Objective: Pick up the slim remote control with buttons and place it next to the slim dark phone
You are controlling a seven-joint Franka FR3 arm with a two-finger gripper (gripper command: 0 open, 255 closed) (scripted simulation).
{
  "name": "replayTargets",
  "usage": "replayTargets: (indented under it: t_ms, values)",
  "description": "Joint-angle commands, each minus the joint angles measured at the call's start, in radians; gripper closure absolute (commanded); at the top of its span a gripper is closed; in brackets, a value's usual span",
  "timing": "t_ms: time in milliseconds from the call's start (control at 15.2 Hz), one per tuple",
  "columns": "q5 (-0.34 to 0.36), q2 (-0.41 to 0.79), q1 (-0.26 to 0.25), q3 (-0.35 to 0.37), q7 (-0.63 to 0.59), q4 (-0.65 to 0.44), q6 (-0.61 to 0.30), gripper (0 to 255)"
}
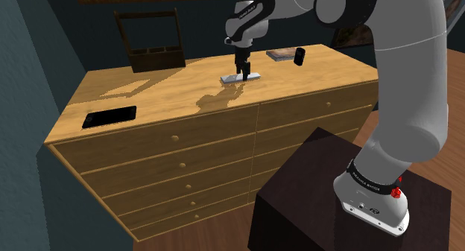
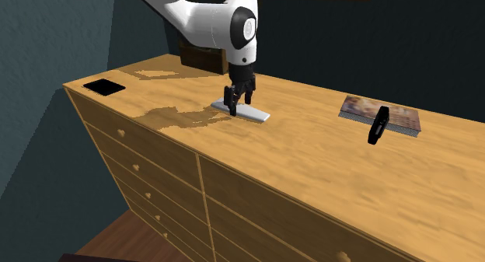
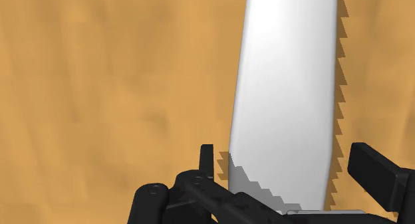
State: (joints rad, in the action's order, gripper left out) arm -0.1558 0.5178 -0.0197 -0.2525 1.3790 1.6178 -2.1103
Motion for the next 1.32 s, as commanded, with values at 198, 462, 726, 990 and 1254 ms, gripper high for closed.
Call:
replayTargets:
  t_ms: [198,462,726,990,1254]
  values:
    - [-0.001,0.004,0.001,0.0,0.002,0.003,-0.007,0]
    - [-0.001,0.004,0.001,0.0,0.002,0.003,-0.007,255]
    - [-0.001,0.004,0.001,0.0,0.002,0.003,-0.007,255]
    - [-0.001,0.004,0.001,0.0,0.002,0.003,-0.007,255]
    - [0.004,-0.014,0.0,-0.003,-0.002,-0.011,0.025,255]
